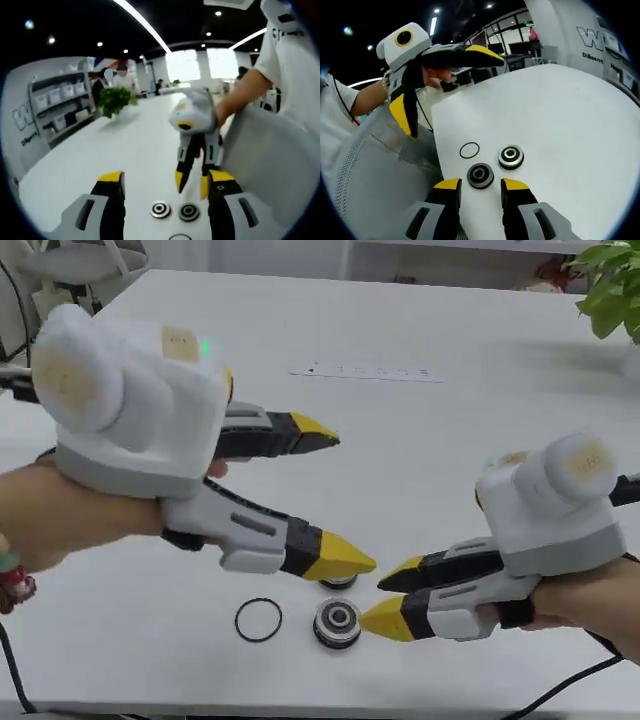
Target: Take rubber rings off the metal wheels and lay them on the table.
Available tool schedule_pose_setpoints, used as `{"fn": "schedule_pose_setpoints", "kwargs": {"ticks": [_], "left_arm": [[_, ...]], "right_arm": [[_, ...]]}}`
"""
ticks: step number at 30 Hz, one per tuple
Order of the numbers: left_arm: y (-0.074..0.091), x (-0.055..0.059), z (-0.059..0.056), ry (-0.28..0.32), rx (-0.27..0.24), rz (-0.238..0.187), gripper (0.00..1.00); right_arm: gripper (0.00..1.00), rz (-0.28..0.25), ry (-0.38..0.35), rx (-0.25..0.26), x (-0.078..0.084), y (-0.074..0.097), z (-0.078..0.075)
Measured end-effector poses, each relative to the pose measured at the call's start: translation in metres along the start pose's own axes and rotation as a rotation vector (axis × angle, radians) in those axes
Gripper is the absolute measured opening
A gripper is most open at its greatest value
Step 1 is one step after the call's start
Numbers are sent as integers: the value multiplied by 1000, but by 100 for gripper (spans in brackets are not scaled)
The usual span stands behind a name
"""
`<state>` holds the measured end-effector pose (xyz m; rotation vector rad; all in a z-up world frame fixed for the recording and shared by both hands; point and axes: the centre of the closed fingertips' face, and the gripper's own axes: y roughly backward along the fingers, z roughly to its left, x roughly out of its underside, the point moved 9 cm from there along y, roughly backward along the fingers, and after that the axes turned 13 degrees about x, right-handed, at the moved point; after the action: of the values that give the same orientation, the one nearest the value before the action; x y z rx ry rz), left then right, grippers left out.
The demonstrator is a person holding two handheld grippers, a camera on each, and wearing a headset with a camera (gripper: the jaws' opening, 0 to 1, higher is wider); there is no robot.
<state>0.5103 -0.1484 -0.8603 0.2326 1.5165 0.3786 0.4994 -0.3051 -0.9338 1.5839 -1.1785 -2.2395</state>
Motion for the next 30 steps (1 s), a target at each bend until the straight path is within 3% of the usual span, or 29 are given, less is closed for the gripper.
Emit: {"fn": "schedule_pose_setpoints", "kwargs": {"ticks": [3,9,11,14,16,18,21,26,30], "left_arm": [[-4,20,-2,99,-17,-37,64],[-7,39,-6,108,-16,-3,56],[-10,46,-9,147,18,23,52],[-13,50,-12,115,21,56,51],[-17,55,-14,133,37,73,49],[-19,63,-18,143,78,124,46],[-21,70,-18,141,74,152,42],[-22,75,-15,166,67,144,38],[-28,75,-18,149,85,142,31]], "right_arm": [[30,21,13,-2,3,-2,0],[29,29,14,-2,6,-6,0],[30,31,16,-1,8,-8,0],[34,30,37,7,11,-11,2],[33,40,48,10,13,-14,3],[33,50,61,15,14,-16,3],[34,64,60,17,16,-18,4],[33,60,74,17,15,-19,5],[32,51,80,19,14,-20,5]]}}
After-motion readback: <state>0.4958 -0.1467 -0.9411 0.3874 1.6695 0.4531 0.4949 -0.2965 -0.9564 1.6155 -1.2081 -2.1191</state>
